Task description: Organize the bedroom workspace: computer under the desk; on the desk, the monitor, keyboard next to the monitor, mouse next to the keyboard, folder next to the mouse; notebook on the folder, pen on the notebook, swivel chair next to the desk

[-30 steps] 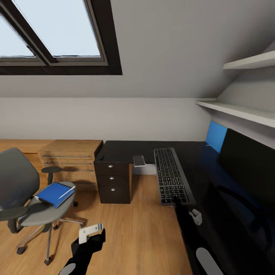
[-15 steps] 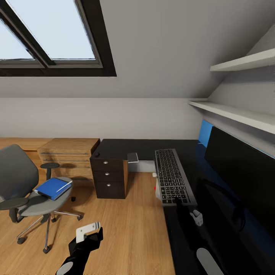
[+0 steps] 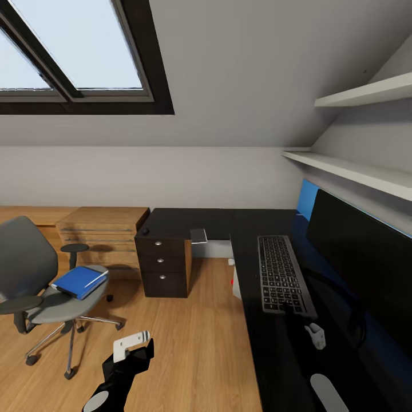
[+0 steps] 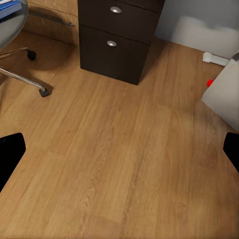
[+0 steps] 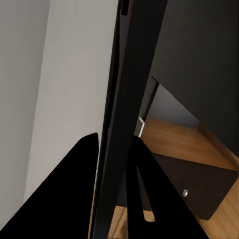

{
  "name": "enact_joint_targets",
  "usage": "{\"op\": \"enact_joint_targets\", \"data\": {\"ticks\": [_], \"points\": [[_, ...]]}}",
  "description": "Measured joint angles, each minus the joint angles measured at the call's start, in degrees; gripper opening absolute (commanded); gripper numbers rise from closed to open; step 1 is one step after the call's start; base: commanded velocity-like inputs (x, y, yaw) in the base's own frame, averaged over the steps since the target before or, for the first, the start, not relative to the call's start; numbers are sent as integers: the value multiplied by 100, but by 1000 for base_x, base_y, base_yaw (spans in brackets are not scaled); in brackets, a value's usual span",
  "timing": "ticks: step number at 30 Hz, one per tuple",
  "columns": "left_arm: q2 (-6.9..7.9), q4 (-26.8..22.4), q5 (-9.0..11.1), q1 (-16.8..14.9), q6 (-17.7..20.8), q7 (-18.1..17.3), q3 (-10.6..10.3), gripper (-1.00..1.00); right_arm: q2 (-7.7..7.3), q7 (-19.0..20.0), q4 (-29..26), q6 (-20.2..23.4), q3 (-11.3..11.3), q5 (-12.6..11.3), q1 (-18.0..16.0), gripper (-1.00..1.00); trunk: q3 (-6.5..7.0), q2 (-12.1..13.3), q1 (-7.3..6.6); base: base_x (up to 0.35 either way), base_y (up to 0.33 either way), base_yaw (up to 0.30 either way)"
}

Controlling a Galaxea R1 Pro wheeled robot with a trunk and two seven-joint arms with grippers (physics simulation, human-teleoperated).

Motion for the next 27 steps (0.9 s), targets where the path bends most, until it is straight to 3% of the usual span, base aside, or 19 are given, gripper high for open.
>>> {"op": "enact_joint_targets", "data": {"ticks": [3,9,17,20,23,27], "points": [[0,0,0,-1,0,0,-1,100,-35,19,4,375,-41,26,0,-100,0,0,0,0,0,0],[-2,0,1,0,0,0,-2,100,-76,21,222,621,-402,11,-10,-100,0,0,0,0,0,0],[-15,-7,5,0,0,0,-20,100,-110,22,229,822,-454,0,-18,-100,0,0,0,0,0,0],[-17,-7,5,-1,0,0,-20,100,-233,26,265,1127,-494,-2,-21,-100,-18,-38,21,0,0,0],[-18,-8,5,0,0,0,-11,100,-316,36,397,1612,-708,-169,-34,-100,-72,-158,87,0,0,0],[-21,13,91,0,23,0,-4,100,-379,42,465,1875,-937,-407,-43,-100,-144,-319,175,0,0,0]]}}
